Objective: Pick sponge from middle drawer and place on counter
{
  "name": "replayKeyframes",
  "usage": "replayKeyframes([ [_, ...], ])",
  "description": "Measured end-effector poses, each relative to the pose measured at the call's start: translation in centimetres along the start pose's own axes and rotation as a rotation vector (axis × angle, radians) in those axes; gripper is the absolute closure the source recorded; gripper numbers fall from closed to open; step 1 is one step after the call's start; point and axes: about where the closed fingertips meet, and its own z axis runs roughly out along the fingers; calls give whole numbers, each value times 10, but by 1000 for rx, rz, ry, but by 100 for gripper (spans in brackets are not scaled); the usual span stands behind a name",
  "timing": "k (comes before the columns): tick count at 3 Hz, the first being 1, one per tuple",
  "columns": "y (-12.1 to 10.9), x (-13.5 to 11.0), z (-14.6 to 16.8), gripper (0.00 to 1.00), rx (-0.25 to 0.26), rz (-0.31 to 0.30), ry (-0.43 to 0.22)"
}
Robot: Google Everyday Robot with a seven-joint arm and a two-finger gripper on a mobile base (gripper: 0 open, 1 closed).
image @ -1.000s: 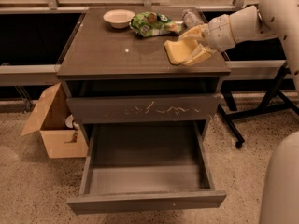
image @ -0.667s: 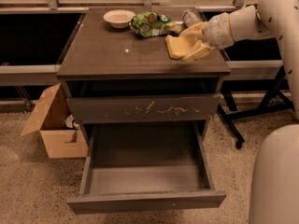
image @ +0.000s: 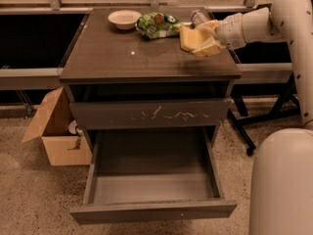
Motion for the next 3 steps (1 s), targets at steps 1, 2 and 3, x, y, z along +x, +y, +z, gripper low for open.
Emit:
replayKeyframes([
  [1, -7, 7, 2, 6, 15, 30, 0],
  [2, -12, 17, 6, 0, 23, 61, -3],
  [3, -18, 18, -5, 0, 50, 66, -9],
])
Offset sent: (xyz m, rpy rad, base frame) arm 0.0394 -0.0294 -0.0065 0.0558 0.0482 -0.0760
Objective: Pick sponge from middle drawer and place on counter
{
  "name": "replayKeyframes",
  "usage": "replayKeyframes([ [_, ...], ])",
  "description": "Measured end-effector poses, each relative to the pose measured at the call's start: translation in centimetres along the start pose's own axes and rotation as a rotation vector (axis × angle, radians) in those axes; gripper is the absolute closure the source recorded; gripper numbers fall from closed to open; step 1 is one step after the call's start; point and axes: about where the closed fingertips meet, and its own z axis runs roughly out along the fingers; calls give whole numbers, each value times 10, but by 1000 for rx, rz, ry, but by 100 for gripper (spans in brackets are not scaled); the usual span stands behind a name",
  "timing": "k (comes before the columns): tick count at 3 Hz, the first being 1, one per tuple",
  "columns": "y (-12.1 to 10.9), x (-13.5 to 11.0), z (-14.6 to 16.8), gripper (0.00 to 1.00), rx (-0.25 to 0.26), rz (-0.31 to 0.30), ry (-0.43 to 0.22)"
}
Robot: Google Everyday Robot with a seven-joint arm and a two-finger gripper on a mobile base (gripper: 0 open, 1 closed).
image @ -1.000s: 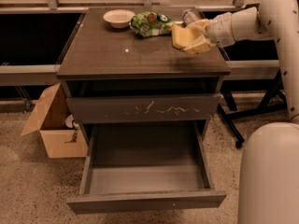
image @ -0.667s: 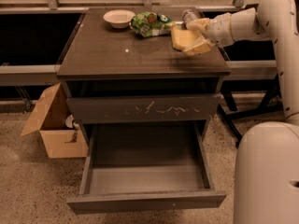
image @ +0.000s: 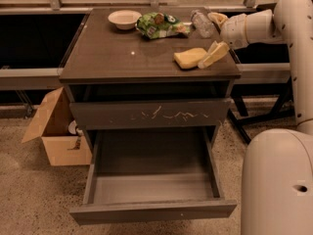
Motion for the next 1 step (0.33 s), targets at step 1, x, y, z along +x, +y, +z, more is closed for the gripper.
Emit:
replayKeyframes([
  [1, -8, -11, -30, 0, 66, -9, -45],
])
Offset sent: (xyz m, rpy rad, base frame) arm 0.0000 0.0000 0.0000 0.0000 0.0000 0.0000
